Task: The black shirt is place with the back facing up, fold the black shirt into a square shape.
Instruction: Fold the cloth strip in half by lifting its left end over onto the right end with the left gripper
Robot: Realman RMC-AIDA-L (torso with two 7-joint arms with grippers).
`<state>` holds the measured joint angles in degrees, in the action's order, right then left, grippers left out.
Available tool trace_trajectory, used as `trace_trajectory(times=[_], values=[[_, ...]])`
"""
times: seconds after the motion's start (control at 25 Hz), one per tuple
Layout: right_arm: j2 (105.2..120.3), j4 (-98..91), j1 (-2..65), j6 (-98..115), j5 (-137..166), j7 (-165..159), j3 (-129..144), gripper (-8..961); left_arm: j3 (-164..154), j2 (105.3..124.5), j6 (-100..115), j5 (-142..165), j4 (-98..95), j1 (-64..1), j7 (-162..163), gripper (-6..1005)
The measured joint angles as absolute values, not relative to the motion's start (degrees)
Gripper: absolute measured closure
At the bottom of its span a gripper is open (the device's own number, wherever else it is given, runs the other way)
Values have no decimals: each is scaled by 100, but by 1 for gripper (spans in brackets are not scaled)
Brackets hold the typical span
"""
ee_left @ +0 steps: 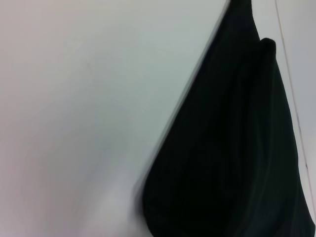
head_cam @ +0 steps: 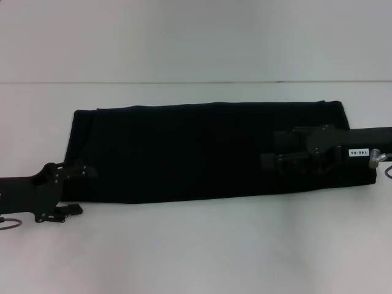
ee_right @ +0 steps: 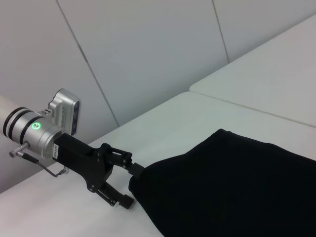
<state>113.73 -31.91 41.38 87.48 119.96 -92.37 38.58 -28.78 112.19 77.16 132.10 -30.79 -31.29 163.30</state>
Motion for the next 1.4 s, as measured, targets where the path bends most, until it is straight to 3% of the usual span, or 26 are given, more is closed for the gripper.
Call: trace_trajectory(times=[1.4], values=[[11408, -3191, 4082, 8754, 11997, -9219, 3760, 37, -2874, 11216, 7101, 13167, -3076, -3156, 16136, 53]])
